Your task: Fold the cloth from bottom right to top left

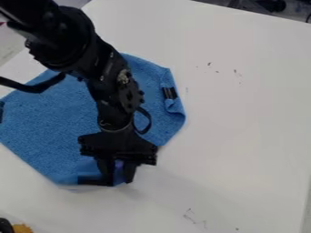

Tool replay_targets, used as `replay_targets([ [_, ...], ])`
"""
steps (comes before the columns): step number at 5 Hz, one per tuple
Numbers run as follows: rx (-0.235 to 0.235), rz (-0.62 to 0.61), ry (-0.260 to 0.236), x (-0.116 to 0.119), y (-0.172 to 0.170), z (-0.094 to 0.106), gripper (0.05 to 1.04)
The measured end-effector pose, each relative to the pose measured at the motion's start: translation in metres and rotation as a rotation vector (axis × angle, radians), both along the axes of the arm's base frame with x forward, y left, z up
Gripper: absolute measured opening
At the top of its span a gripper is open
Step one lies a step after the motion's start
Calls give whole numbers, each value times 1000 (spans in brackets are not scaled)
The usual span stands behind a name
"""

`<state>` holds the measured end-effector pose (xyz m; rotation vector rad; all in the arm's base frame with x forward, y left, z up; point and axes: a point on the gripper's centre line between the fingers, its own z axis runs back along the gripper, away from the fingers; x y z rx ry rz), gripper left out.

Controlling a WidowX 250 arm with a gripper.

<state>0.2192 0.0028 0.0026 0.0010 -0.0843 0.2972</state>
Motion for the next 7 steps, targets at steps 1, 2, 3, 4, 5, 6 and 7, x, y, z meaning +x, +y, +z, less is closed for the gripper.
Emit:
replay_targets([
  [1, 1, -6, -6, 1, 0, 0, 195],
  [2, 14, -25, 0, 3, 2, 0, 77],
  [3, 62, -42, 49, 16, 10, 22, 57],
  [4, 94, -90, 91, 43, 30, 50, 56],
  [5, 101, -186, 92, 76, 63, 46, 55],
  [6, 0, -268, 107, 102, 89, 18, 55],
  [7, -89, -319, 90, 124, 106, 3, 54],
])
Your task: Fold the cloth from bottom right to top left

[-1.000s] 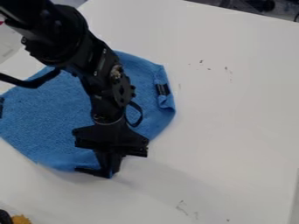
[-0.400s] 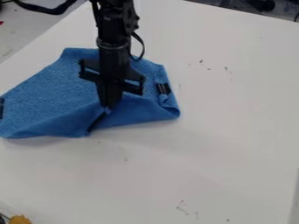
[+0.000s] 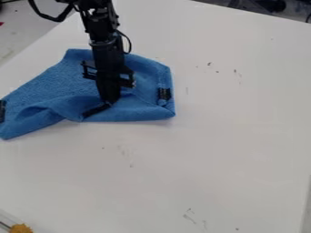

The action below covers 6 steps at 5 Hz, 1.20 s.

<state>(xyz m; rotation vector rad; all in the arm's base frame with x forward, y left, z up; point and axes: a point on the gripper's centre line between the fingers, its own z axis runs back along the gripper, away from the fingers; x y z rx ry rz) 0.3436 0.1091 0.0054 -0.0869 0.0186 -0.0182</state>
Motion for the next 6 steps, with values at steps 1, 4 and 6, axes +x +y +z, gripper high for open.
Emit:
replay_targets([
  [1, -19, -20, -30, 14, 7, -2, 75],
  [4, 183, 8, -104, 6, 25, 23, 725],
  [6, 287, -9, -160, 4, 24, 55, 1003],
])
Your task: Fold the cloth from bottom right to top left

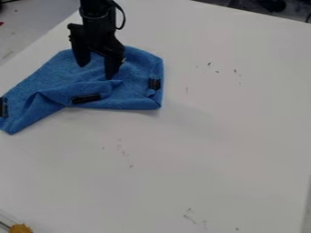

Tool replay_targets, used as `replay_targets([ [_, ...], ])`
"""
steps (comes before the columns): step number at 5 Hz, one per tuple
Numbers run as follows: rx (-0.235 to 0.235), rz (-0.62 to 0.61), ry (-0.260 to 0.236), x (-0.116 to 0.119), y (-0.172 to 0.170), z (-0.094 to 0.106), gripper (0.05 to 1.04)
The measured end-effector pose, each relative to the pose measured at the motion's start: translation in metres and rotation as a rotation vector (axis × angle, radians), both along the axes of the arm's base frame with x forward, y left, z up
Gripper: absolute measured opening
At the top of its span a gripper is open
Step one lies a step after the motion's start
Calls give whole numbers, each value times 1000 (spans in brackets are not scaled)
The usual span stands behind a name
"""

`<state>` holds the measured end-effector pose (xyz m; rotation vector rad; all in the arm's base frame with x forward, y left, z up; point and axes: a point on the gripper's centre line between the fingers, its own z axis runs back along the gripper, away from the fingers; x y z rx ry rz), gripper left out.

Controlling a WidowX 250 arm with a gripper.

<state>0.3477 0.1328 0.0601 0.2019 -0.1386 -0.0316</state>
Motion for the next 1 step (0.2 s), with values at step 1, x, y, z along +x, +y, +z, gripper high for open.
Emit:
replay_targets([
  [1, -15, -18, 17, -2, -3, 0, 999],
])
